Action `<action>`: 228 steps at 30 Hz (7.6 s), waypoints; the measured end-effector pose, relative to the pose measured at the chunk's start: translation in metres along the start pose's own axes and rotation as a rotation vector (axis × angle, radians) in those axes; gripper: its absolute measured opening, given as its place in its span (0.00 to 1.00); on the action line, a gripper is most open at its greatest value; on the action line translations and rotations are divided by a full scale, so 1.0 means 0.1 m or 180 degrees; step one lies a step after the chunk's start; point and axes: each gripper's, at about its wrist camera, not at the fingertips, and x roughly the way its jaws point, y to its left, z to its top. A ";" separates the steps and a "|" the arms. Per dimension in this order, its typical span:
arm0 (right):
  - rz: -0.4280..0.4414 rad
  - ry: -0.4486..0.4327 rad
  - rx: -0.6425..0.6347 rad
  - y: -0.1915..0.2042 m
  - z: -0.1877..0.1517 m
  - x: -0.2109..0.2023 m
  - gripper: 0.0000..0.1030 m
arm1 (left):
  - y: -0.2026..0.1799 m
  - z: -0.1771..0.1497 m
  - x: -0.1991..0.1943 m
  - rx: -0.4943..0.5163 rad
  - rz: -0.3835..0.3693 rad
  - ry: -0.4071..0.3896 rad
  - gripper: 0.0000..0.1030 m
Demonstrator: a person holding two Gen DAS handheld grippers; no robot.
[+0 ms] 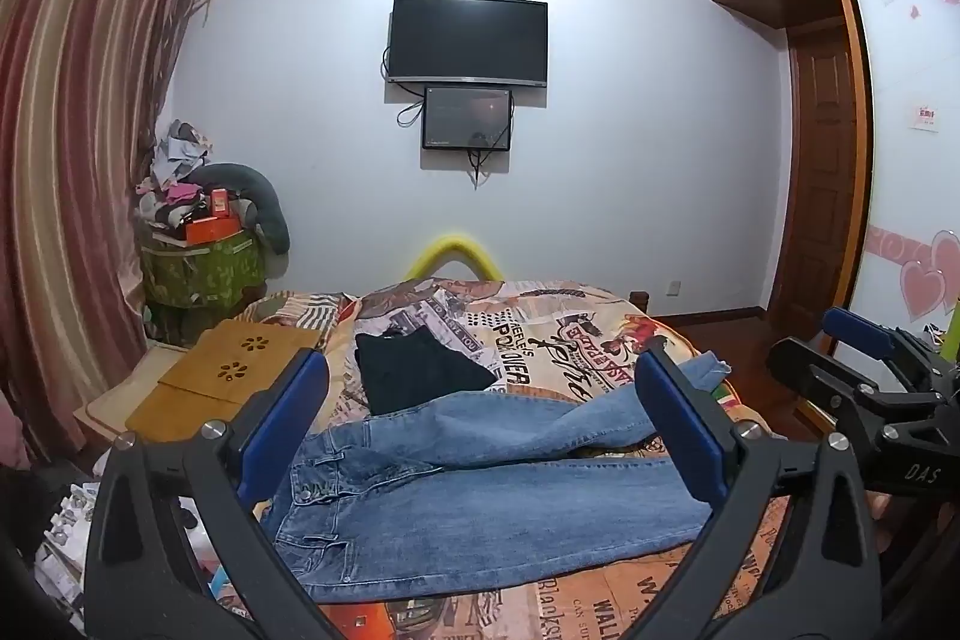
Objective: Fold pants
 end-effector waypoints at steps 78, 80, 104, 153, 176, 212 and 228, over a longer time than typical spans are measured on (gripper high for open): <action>-0.0048 0.0039 -0.0001 0.00 0.00 0.02 1.00 | 0.00 -0.02 0.01 0.0015 0.0025 0.0011 1.00; -0.0049 0.0038 -0.0004 0.00 -0.01 0.02 1.00 | 0.00 -0.03 0.02 0.0015 0.0024 0.0014 1.00; -0.0135 0.0289 -0.0208 -0.25 -0.07 0.74 1.00 | 0.44 -0.04 0.88 -0.0068 0.0255 0.0370 1.00; 0.0597 0.2503 -0.0384 -1.21 -1.39 4.20 0.35 | 2.48 -1.97 4.62 -0.0607 0.0742 0.3006 0.19; 0.0516 0.1851 -0.0516 -1.07 -0.68 3.12 0.05 | 2.22 -0.89 3.51 -0.0510 0.0662 0.2109 0.07; 0.0751 0.2125 -0.0470 -0.51 -1.58 1.57 0.06 | 2.00 -1.91 2.00 -0.0580 0.0730 0.2624 0.06; 0.0582 0.1943 -0.0040 -0.99 -1.06 1.55 0.20 | 1.79 -1.25 1.86 -0.0198 0.0754 0.2206 0.53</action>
